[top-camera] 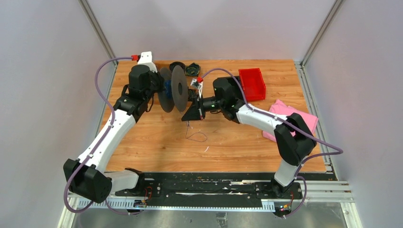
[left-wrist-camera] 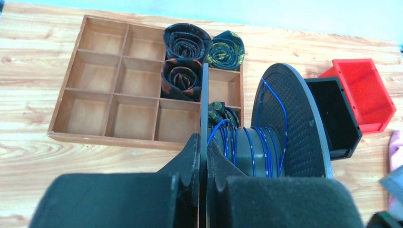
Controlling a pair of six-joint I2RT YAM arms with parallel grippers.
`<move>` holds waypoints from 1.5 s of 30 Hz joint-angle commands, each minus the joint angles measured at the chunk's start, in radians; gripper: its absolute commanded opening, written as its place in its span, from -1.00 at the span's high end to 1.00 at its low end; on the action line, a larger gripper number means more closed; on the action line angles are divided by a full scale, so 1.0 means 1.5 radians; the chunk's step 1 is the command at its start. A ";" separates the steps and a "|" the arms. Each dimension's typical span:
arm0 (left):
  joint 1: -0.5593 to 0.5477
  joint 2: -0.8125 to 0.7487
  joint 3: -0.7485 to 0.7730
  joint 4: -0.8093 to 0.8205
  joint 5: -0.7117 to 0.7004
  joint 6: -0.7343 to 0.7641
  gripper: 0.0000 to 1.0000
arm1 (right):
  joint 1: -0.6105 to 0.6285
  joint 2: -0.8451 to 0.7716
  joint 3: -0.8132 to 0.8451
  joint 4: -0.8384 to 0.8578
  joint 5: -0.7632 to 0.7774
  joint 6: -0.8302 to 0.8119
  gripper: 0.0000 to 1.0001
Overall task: Wrap the cables
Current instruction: Wrap the cable around the cable reel.
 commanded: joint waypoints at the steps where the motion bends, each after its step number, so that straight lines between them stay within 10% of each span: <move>1: -0.014 -0.023 -0.004 0.094 -0.062 0.062 0.99 | 0.015 -0.044 0.059 -0.069 -0.058 0.002 0.92; 20: -0.100 -0.019 -0.022 0.132 -0.114 0.218 0.99 | 0.005 -0.050 0.272 -0.318 -0.058 -0.075 0.92; 45: -0.165 -0.016 -0.048 0.159 -0.113 0.349 0.99 | -0.113 -0.055 0.390 -0.359 -0.043 -0.040 0.91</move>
